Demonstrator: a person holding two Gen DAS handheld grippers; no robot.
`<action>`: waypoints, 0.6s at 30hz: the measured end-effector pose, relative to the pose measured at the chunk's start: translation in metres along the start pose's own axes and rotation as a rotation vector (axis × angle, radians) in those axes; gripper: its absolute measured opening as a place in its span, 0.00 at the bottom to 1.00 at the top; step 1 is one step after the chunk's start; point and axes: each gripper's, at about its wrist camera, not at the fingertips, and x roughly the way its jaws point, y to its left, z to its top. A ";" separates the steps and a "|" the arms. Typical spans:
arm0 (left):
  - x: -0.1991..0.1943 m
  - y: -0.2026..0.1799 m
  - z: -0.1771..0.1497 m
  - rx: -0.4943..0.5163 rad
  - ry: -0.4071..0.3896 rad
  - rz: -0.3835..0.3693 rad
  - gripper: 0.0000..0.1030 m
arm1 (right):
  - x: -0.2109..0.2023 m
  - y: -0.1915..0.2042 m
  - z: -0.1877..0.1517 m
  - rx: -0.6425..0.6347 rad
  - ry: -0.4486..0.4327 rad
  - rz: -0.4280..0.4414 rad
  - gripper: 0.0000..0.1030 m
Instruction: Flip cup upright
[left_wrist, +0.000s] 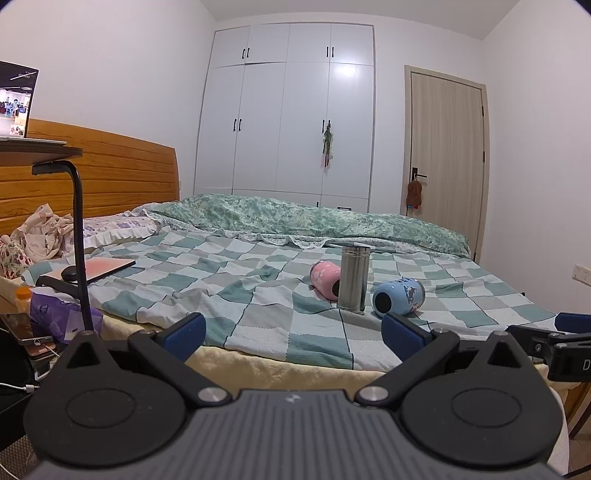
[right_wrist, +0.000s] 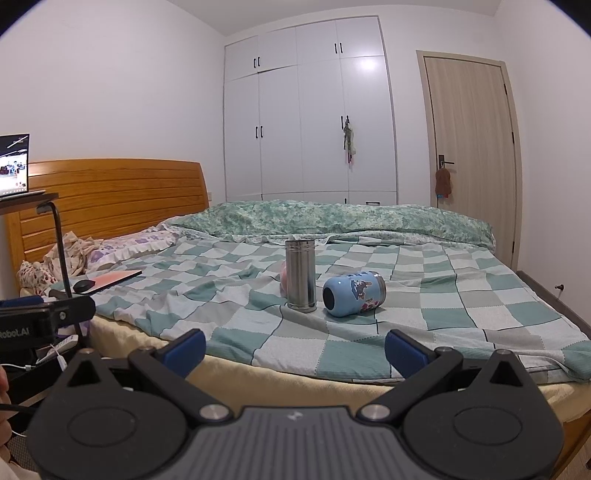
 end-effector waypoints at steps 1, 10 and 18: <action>0.000 0.000 0.000 0.001 -0.002 0.000 1.00 | 0.000 0.000 0.000 0.000 -0.001 -0.001 1.00; 0.001 0.002 0.001 -0.008 0.001 0.003 1.00 | 0.000 0.001 -0.001 -0.002 -0.001 -0.004 1.00; 0.003 0.004 0.003 -0.015 0.011 0.007 1.00 | 0.000 0.002 0.000 -0.001 0.001 -0.005 1.00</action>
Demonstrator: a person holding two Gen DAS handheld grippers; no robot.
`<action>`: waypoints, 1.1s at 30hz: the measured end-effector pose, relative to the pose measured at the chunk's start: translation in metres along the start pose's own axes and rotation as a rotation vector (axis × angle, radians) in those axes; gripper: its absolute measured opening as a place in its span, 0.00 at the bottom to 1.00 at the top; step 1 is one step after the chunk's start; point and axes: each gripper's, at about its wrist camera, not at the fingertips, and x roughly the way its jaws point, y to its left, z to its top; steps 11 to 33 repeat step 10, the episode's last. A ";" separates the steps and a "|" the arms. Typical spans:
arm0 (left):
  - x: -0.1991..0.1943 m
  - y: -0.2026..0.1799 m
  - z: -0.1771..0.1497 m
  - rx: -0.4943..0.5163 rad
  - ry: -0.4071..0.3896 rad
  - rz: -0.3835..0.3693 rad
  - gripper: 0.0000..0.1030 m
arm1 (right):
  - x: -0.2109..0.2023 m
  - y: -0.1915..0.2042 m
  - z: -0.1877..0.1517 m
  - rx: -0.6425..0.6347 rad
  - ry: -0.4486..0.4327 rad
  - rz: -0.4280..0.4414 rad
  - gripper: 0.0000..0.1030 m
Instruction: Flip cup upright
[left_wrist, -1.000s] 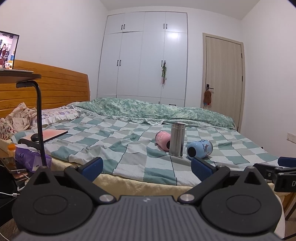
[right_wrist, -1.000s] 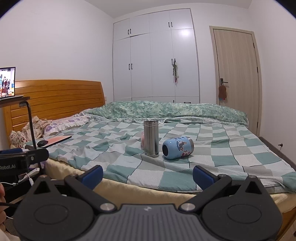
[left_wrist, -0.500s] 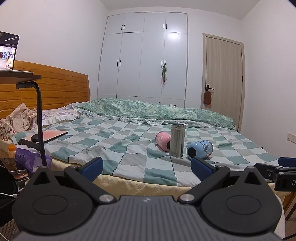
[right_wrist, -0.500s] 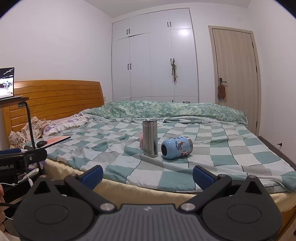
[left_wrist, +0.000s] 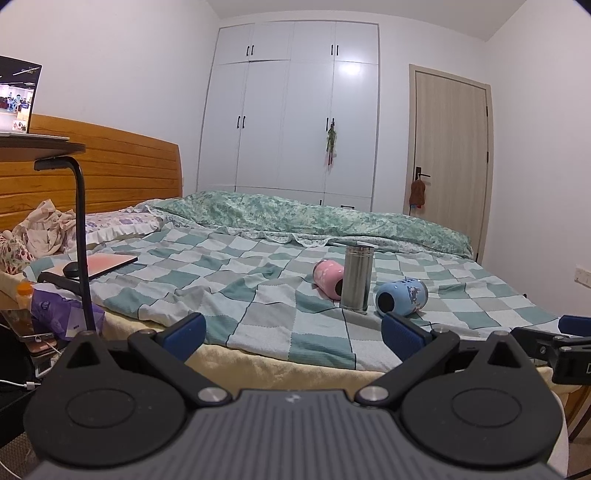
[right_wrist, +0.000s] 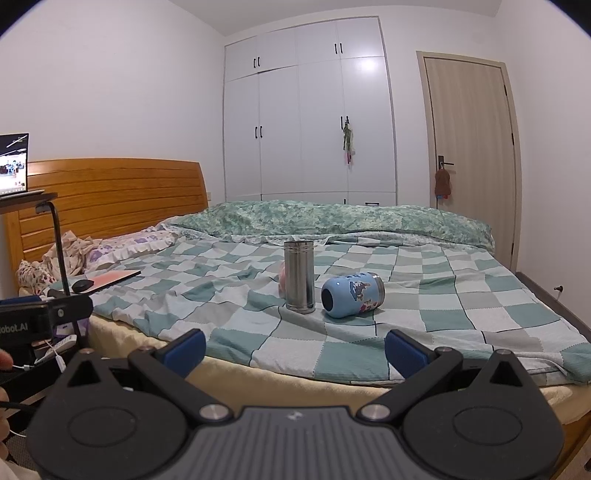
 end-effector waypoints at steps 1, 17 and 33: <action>0.000 0.000 0.000 -0.001 0.001 0.002 1.00 | 0.000 0.001 0.000 0.000 0.000 -0.001 1.00; 0.003 -0.002 0.000 0.011 0.010 0.002 1.00 | 0.000 0.002 0.000 0.002 0.002 0.000 1.00; 0.003 -0.002 0.000 0.011 0.010 0.002 1.00 | 0.000 0.002 0.000 0.002 0.002 0.000 1.00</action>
